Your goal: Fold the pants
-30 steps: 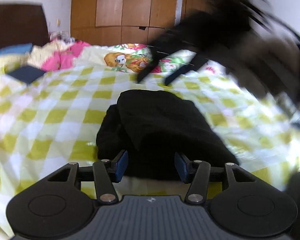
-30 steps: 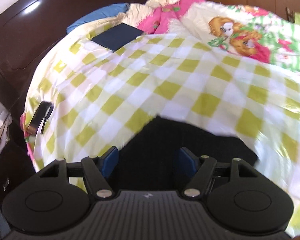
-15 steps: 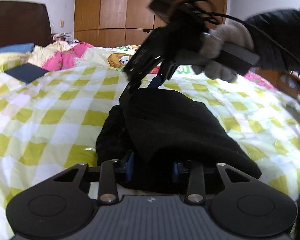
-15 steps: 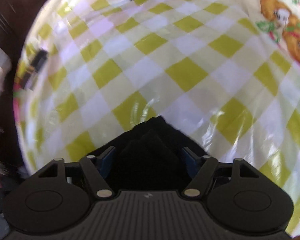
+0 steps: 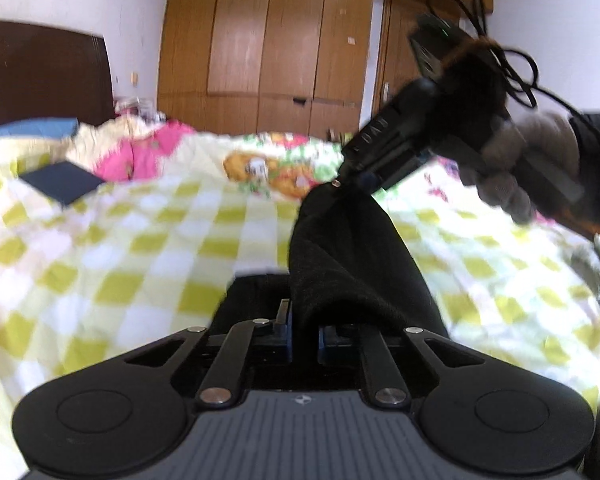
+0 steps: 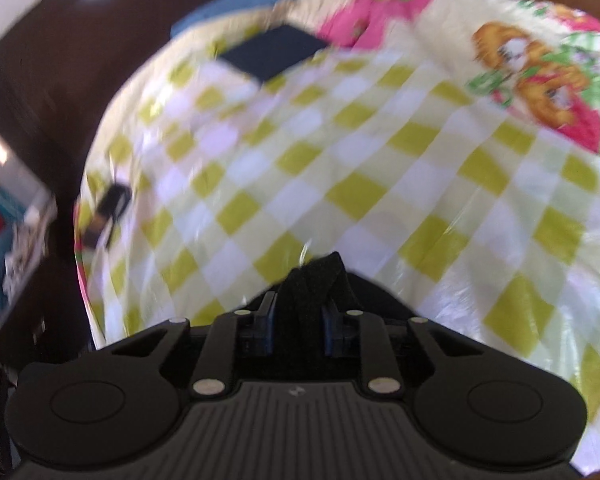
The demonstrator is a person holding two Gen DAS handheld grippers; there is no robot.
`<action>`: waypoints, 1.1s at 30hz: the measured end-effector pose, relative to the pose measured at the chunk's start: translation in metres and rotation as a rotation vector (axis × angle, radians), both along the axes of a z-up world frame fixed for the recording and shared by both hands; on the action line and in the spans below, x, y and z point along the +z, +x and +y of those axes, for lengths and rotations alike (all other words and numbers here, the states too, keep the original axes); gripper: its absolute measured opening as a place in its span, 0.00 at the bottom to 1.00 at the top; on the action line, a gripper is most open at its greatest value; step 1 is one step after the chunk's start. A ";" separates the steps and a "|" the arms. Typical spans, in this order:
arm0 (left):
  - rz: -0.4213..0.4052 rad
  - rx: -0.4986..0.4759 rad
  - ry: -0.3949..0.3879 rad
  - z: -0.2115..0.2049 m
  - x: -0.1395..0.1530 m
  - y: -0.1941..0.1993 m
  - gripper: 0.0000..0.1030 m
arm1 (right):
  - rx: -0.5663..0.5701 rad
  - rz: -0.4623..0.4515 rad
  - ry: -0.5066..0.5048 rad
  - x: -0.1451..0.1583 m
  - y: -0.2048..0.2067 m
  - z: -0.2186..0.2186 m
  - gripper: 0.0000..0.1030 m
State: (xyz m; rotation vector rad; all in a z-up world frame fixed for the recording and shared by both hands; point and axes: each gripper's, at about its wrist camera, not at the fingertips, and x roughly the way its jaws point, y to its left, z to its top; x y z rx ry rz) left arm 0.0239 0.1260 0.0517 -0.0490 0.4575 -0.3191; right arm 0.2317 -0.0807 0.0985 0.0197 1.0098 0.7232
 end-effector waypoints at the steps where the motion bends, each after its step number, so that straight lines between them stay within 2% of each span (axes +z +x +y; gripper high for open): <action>1: -0.014 0.008 0.000 0.002 0.004 0.001 0.26 | -0.007 -0.014 0.014 0.004 0.003 0.000 0.21; 4: -0.044 0.049 0.018 0.014 0.011 0.007 0.25 | -0.005 -0.048 0.035 0.009 0.013 0.015 0.21; 7: -0.029 0.104 -0.011 0.034 0.008 0.020 0.25 | -0.001 -0.063 0.059 0.004 0.028 0.038 0.21; 11: 0.065 0.177 -0.134 0.076 -0.018 0.045 0.25 | -0.034 -0.035 0.088 -0.023 0.056 0.065 0.20; 13: 0.120 0.214 -0.182 0.093 -0.036 0.056 0.25 | -0.061 -0.038 0.055 -0.046 0.070 0.080 0.14; 17: 0.148 0.239 -0.144 0.096 -0.060 0.059 0.28 | -0.087 -0.017 -0.035 -0.102 0.088 0.106 0.12; 19: 0.145 0.239 -0.120 0.095 -0.066 0.057 0.31 | -0.074 -0.041 -0.064 -0.120 0.088 0.113 0.13; 23: 0.161 0.240 -0.118 0.103 -0.070 0.056 0.45 | -0.125 0.012 -0.012 -0.137 0.096 0.110 0.19; 25: 0.156 0.232 -0.088 0.106 -0.066 0.049 0.46 | -0.134 0.015 0.000 -0.132 0.096 0.107 0.21; 26: 0.150 0.232 -0.071 0.108 -0.062 0.044 0.47 | -0.144 -0.008 0.004 -0.123 0.093 0.104 0.26; 30: 0.112 0.263 0.015 0.115 -0.038 0.023 0.47 | -0.143 -0.173 0.074 -0.064 0.067 0.090 0.28; 31: 0.092 0.269 0.030 0.117 -0.031 0.020 0.47 | -0.136 -0.204 0.080 -0.052 0.058 0.086 0.31; 33: 0.034 0.269 0.035 0.120 -0.013 0.020 0.47 | -0.114 -0.263 0.063 -0.034 0.035 0.079 0.42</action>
